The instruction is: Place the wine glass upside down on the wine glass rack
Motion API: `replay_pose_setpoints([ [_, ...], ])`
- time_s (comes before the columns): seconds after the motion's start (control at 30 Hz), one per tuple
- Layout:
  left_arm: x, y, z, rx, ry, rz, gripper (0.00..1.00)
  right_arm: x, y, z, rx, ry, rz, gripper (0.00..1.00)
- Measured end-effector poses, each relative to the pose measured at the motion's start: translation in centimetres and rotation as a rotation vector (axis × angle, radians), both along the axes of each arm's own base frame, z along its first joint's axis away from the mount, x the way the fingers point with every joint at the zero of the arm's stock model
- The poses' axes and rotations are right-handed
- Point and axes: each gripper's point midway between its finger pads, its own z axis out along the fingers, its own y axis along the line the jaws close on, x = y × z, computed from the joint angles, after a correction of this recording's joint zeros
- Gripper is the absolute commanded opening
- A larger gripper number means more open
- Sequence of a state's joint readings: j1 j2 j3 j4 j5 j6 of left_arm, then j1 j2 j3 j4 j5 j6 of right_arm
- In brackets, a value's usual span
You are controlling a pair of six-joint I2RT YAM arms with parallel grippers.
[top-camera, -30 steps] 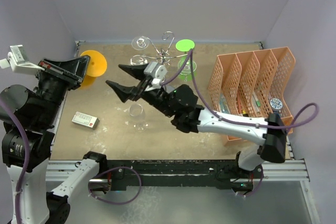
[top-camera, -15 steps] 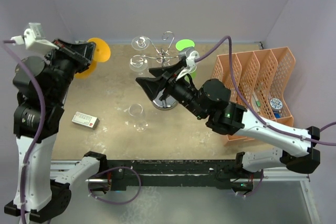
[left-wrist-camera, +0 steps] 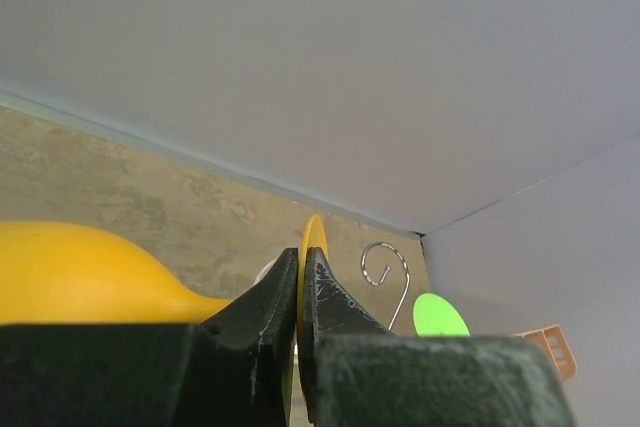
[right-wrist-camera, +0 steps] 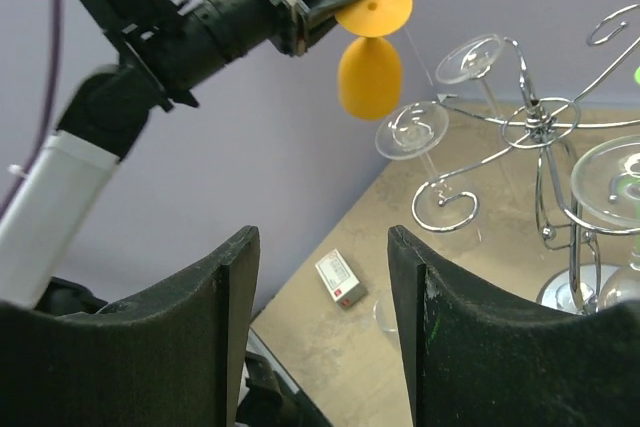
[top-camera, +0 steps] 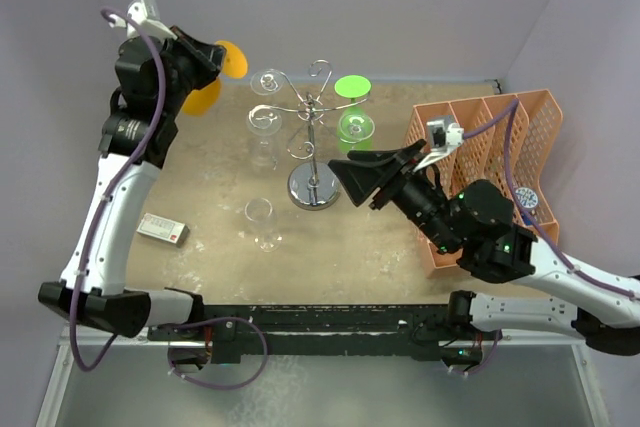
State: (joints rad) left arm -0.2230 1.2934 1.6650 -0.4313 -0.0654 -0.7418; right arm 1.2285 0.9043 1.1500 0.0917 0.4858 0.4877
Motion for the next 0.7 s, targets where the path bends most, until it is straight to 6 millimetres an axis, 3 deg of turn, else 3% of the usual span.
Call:
replay_pose_setpoints([
  [0.17, 3.5, -1.4, -0.7, -0.017, -0.025, -0.033, 0.00, -0.4, -1.9, 1.0, 0.058, 0.004, -0.017, 0.55],
  [0.33, 6.8, -3.8, -0.8, -0.083, -0.074, -0.115, 0.00, -0.6, -2.5, 0.6, 0.073, 0.015, -0.017, 0.55],
  [0.7, 10.5, -7.1, -0.2, -0.244, -0.172, -0.229, 0.00, -0.6, -2.3, 0.0, 0.080, 0.036, -0.012, 0.55],
])
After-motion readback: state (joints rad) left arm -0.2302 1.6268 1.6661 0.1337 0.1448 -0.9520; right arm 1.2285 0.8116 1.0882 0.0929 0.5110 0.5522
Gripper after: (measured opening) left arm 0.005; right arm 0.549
